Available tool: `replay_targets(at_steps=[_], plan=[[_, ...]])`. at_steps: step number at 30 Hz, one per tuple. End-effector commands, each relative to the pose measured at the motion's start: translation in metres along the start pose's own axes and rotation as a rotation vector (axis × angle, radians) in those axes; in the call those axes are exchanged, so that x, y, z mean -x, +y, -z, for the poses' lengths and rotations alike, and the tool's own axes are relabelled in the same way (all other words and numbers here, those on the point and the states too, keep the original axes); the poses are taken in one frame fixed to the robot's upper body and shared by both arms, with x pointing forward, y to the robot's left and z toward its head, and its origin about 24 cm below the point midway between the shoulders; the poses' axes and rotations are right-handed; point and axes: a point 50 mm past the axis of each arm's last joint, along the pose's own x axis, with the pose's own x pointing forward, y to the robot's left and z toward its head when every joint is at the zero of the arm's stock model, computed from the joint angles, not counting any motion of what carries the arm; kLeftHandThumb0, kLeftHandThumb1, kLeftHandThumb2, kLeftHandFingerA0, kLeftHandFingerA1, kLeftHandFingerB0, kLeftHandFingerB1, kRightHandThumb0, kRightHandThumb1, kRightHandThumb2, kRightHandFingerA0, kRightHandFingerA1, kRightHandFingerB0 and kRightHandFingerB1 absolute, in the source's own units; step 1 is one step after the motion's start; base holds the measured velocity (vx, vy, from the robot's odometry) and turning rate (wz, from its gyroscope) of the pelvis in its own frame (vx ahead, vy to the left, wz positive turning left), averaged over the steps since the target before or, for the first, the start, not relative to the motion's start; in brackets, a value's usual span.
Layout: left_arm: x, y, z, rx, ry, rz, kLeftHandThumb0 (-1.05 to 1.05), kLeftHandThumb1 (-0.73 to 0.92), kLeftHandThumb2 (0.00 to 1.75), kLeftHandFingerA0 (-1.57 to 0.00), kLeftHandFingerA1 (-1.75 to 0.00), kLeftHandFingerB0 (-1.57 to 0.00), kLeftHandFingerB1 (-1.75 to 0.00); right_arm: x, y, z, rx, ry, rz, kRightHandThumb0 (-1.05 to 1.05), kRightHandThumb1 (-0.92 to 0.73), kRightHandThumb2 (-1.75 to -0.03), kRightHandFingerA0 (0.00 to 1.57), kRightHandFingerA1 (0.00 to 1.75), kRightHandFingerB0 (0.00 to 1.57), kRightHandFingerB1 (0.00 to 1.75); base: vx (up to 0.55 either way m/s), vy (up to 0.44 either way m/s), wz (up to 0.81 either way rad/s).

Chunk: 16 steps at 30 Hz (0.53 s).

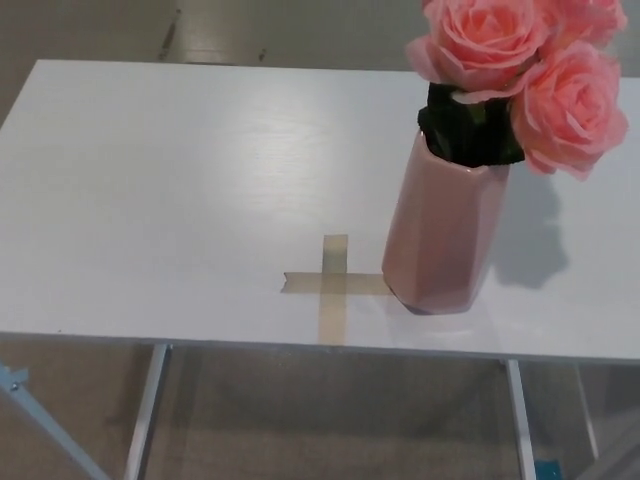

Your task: Use the left hand to pick up the rose and then lift and insert it into the pink vase.

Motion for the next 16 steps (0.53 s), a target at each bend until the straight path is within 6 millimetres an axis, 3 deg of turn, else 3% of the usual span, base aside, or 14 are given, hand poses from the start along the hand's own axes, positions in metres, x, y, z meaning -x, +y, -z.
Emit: replay_targets(at_steps=[1,2,5,6,16], plan=[[-0.023,0.012,0.035,-0.211,0.194,-0.301,-0.85,0.53,0.90,-0.15,-0.40,-0.14,-0.38,0.004,-0.001,0.015,-0.079,0.009,0.068,-0.32,-0.63,-0.59,0.64,0.42,0.55,0.39,0.00,0.000,0.00],[-0.022,0.017,0.033,-0.158,0.188,-0.310,-0.85,0.63,0.60,-0.21,-0.30,-0.20,-0.28,0.003,0.000,0.010,-0.075,0.001,0.064,-0.32,-0.63,-0.59,0.64,0.42,0.55,0.39,0.00,0.000,0.00],[-0.022,0.025,0.033,-0.061,0.195,-0.327,-0.84,0.61,0.60,-0.22,-0.30,-0.19,-0.27,0.001,0.002,0.003,-0.073,-0.012,0.057,-0.32,-0.63,-0.59,0.64,0.42,0.55,0.39,0.00,0.000,0.00],[-0.021,0.025,0.035,-0.041,0.203,-0.328,-0.85,0.49,0.82,-0.18,-0.39,-0.16,-0.36,0.001,0.002,0.002,-0.077,-0.012,0.057,-0.31,-0.63,-0.59,0.64,0.42,0.55,0.39,0.00,0.000,0.00],[-0.026,0.023,0.034,-0.066,0.208,-0.297,-0.80,0.47,0.80,-0.18,-0.39,-0.14,-0.36,0.000,0.001,-0.001,-0.116,-0.025,0.045,-0.29,-0.64,-0.59,0.64,0.43,0.54,0.39,0.00,0.000,0.00]])
